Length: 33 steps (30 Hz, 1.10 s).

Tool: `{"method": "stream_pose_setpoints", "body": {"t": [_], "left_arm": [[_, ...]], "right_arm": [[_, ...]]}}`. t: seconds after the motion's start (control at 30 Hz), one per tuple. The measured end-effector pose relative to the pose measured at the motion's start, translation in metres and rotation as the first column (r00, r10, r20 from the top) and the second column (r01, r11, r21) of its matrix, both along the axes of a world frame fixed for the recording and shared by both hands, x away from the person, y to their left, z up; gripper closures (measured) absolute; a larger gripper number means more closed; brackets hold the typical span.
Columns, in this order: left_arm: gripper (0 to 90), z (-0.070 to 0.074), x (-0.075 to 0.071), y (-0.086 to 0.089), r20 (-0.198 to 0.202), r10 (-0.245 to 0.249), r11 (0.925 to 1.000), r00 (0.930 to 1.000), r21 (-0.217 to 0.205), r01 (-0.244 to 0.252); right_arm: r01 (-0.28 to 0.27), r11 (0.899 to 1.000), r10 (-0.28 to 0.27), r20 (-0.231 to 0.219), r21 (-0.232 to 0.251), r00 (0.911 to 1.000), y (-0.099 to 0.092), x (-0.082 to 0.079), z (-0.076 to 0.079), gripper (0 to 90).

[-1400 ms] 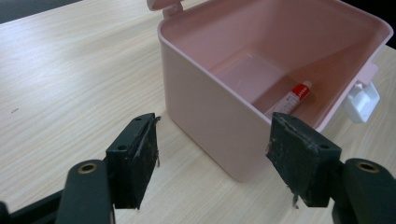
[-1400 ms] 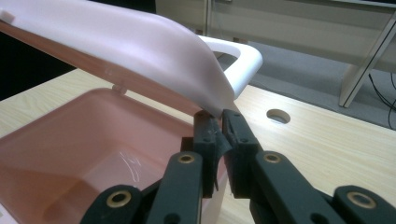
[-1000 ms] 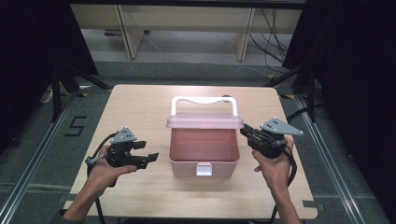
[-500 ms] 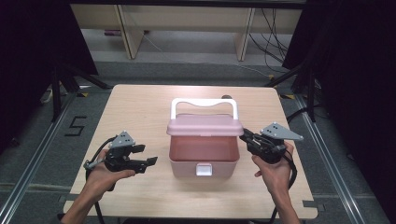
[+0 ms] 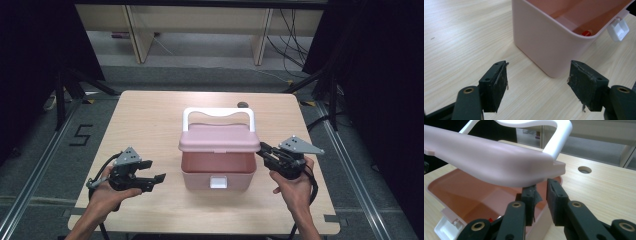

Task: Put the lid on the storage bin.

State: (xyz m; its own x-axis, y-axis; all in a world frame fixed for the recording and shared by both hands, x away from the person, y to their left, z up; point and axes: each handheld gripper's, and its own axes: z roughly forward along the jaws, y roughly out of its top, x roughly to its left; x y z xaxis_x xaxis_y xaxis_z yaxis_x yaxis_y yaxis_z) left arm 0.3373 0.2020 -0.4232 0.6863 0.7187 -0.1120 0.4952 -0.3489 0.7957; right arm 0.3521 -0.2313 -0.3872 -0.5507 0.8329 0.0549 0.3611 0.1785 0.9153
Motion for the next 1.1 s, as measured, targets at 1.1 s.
{"method": "stream_pose_setpoints", "body": {"t": [1.1], "left_arm": [[27.8, -0.036, -0.028, 0.024, -0.025, 0.073, 0.9972, 0.9970, 0.020, -0.073]], "right_arm": [[0.020, 0.998, -0.026, -0.093, -0.065, 0.9953, -0.023, -0.018, -0.021, 58.5]]}}
